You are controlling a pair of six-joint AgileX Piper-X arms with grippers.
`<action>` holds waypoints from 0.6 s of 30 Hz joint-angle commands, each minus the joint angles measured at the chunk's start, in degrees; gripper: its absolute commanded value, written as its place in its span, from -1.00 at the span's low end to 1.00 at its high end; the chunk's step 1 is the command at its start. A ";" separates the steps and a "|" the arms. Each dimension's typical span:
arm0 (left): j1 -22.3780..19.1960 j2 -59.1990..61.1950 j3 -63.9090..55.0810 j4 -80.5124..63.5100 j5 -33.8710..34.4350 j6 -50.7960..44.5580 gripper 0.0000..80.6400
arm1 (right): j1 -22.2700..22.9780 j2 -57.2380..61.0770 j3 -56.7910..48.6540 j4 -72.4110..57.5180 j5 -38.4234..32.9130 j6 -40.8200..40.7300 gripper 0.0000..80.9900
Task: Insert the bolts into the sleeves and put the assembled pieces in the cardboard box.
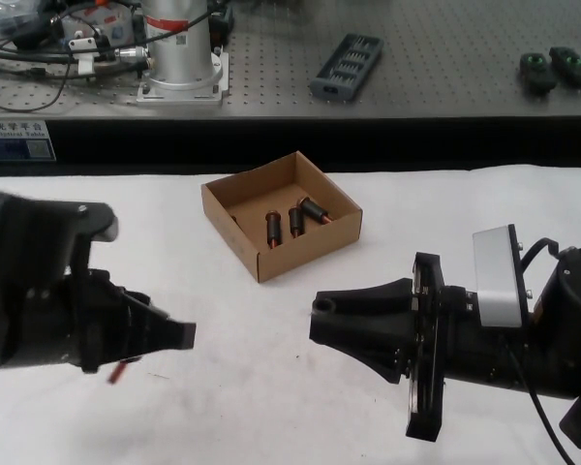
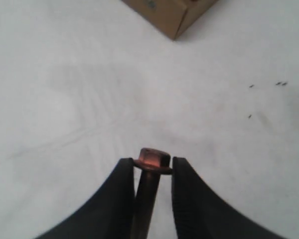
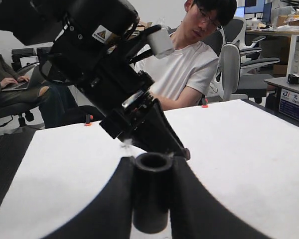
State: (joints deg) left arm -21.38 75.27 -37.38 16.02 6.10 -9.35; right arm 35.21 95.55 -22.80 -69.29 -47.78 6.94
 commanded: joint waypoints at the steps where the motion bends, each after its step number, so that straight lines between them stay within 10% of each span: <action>1: -1.53 -0.33 -5.33 9.63 -7.26 4.26 -0.98 | -0.37 -0.84 -0.09 -0.87 -0.72 -0.10 -0.86; 18: -2.83 13.65 -11.71 23.83 -10.49 8.48 -0.98 | -0.37 -0.84 -0.09 -0.88 -0.72 1.17 -0.86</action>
State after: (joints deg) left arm -23.87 88.81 -48.17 40.09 -3.67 -1.51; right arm 35.21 95.55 -22.80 -69.29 -47.78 8.01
